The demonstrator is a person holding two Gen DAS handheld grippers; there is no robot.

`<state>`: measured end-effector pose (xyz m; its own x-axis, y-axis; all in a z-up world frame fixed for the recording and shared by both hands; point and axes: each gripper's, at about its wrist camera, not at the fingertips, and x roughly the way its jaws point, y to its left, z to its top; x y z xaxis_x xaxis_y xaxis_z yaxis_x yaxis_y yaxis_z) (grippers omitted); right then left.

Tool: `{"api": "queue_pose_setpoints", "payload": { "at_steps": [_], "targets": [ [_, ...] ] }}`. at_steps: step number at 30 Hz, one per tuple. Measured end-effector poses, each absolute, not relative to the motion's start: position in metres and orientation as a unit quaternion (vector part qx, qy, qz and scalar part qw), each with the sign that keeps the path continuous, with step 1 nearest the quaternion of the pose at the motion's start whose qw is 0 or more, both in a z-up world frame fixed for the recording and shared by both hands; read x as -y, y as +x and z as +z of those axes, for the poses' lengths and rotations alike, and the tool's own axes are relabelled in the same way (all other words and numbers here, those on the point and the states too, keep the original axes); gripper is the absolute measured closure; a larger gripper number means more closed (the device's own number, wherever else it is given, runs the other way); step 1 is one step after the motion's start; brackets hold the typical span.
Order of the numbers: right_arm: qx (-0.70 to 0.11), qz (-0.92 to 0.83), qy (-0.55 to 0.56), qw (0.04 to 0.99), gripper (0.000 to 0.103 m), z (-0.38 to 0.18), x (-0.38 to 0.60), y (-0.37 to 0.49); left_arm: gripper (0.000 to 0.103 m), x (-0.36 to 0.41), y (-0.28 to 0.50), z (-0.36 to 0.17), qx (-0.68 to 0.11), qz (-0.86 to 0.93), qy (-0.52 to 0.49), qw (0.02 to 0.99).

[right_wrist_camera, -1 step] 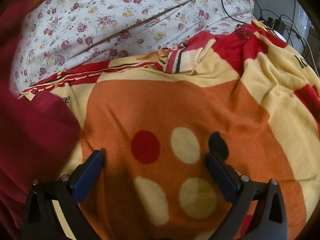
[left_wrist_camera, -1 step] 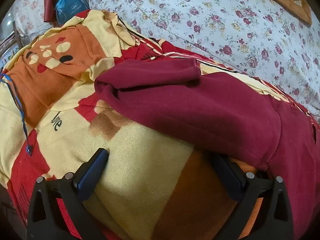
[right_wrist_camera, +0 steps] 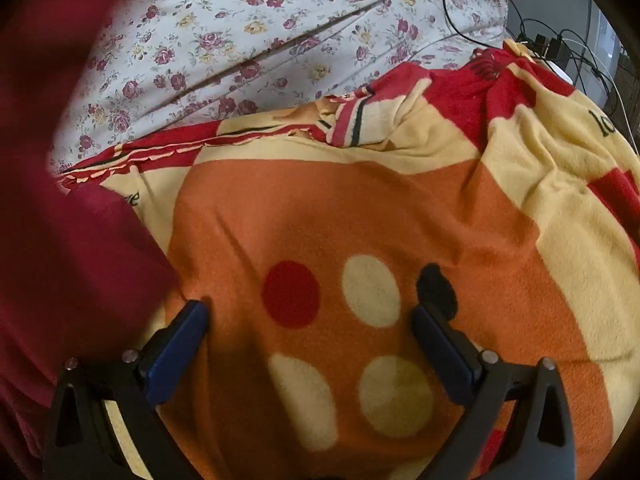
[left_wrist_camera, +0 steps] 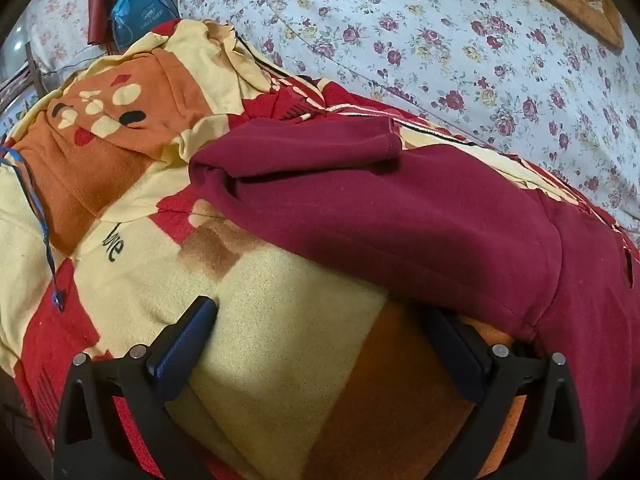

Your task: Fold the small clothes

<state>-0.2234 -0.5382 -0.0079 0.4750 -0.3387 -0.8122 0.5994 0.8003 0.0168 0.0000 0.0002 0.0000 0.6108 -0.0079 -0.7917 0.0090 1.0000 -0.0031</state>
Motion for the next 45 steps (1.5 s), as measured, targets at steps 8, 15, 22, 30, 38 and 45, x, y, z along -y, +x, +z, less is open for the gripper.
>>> {"api": "queue_pose_setpoints", "payload": {
  "at_steps": [8,15,22,30,38,45],
  "targets": [
    [-0.432,-0.278,0.151,0.845,0.000,-0.008,0.538,-0.223,0.006,0.002,-0.004,0.003,-0.445,-0.003,0.011,0.895],
    [-0.436,-0.279,0.148,0.843,0.000,-0.008,0.538,-0.222,0.017,0.009,-0.028,0.017,-0.453,-0.015,0.038,0.891],
    [-0.472,-0.277,0.153,0.823,0.000,0.009,0.524,-0.238,0.018,0.024,-0.063,0.043,-0.429,-0.052,0.045,0.901],
    [-0.455,-0.206,0.155,0.852,0.000,0.064,0.454,-0.278,0.018,0.049,-0.082,0.063,-0.419,-0.095,0.051,0.901],
    [-0.448,-0.052,0.204,0.869,0.000,0.099,0.370,-0.248,0.018,0.070,-0.092,0.069,-0.418,-0.114,0.060,0.899],
    [-0.424,-0.050,0.198,0.882,0.000,0.100,0.321,-0.204,0.018,0.080,-0.093,0.071,-0.419,-0.115,0.069,0.898]
  ]
}}
